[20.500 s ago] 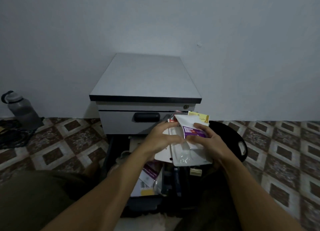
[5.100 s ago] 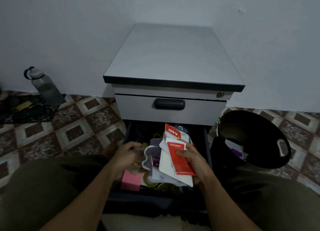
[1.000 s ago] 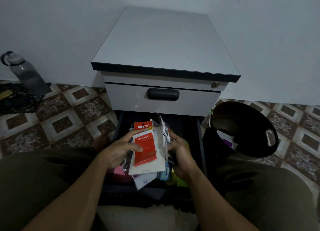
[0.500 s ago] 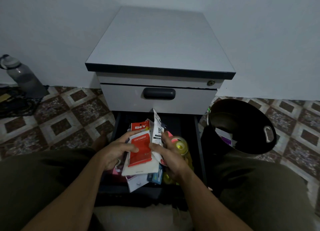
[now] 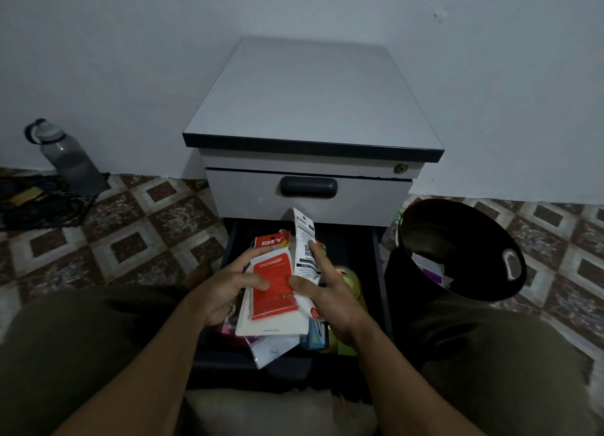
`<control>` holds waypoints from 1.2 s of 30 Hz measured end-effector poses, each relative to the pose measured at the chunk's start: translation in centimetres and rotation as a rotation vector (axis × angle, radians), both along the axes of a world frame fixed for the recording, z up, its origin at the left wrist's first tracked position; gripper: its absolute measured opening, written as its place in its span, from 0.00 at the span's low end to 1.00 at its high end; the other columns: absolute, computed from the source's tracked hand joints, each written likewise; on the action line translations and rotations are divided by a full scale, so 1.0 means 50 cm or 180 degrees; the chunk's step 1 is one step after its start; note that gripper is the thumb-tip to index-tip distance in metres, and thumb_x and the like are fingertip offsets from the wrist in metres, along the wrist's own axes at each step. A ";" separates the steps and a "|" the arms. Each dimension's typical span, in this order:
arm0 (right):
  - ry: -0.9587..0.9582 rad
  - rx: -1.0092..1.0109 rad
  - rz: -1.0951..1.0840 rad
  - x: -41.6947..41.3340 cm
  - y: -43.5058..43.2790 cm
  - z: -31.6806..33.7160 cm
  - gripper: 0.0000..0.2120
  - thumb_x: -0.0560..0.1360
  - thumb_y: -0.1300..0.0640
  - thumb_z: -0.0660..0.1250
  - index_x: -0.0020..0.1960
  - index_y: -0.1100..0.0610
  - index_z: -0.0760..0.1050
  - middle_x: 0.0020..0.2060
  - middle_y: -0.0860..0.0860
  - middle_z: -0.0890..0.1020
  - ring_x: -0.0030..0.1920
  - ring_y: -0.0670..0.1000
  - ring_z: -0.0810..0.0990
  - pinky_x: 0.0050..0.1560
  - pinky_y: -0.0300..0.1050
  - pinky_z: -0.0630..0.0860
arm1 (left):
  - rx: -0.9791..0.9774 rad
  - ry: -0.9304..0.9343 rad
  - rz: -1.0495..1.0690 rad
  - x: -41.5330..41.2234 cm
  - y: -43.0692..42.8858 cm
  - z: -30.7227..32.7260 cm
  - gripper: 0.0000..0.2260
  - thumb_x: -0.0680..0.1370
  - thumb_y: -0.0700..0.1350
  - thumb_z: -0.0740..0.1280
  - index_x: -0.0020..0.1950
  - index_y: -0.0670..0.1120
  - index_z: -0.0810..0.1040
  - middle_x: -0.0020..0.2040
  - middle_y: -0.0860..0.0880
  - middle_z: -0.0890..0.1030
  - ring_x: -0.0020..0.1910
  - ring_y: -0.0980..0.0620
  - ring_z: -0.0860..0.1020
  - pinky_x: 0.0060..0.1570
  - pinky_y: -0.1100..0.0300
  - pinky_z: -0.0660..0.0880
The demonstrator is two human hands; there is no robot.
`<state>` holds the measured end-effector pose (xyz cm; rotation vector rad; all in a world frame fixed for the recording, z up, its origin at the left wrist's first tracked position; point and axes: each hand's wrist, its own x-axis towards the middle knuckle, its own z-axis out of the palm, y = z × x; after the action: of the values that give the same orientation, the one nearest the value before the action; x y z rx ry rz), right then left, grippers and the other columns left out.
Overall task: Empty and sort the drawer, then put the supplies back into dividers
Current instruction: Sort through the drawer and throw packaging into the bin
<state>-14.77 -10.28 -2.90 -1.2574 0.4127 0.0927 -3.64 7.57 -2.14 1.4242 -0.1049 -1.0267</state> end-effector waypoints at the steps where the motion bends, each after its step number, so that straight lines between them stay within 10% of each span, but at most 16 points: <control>1: 0.0006 0.0051 0.0009 -0.003 0.001 0.009 0.39 0.74 0.60 0.74 0.75 0.35 0.59 0.60 0.55 0.82 0.55 0.60 0.84 0.56 0.63 0.80 | -0.0030 -0.0011 0.0002 -0.005 0.000 0.005 0.28 0.73 0.30 0.69 0.66 0.57 0.77 0.58 0.39 0.83 0.51 0.38 0.84 0.48 0.44 0.81; 16: -0.0242 0.0134 0.0157 -0.041 -0.047 0.146 0.40 0.72 0.60 0.73 0.77 0.41 0.58 0.59 0.60 0.82 0.57 0.65 0.82 0.61 0.65 0.76 | -0.0477 -0.0267 -0.0195 -0.039 -0.037 0.160 0.32 0.66 0.36 0.74 0.68 0.54 0.74 0.59 0.37 0.82 0.51 0.37 0.82 0.50 0.45 0.81; 23: -0.0234 0.0119 0.0175 -0.114 -0.165 0.239 0.31 0.73 0.59 0.70 0.71 0.39 0.66 0.55 0.64 0.83 0.42 0.59 0.85 0.37 0.50 0.82 | -0.0534 -0.0287 -0.0639 -0.078 -0.150 0.250 0.30 0.67 0.38 0.74 0.67 0.52 0.74 0.56 0.36 0.82 0.50 0.37 0.82 0.52 0.42 0.79; 29: -0.0078 -0.0617 -0.0231 -0.123 -0.315 0.263 0.58 0.54 0.52 0.86 0.77 0.50 0.60 0.50 0.59 0.86 0.41 0.58 0.86 0.35 0.48 0.82 | -0.0602 -0.0257 -0.0942 -0.122 -0.273 0.298 0.23 0.75 0.35 0.71 0.68 0.51 0.73 0.62 0.34 0.79 0.50 0.38 0.81 0.52 0.41 0.79; 36: -0.0016 -0.0583 -0.0535 -0.265 -0.357 0.340 0.26 0.72 0.57 0.70 0.65 0.37 0.68 0.51 0.57 0.86 0.43 0.57 0.86 0.38 0.50 0.84 | -0.0672 -0.0290 -0.1160 -0.162 -0.419 0.285 0.26 0.68 0.39 0.75 0.63 0.56 0.76 0.59 0.36 0.82 0.57 0.33 0.81 0.61 0.30 0.72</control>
<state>-28.03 -28.13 14.07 -1.3971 0.5300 -0.0931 -11.76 -13.39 12.12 1.2831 -0.5405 -1.2065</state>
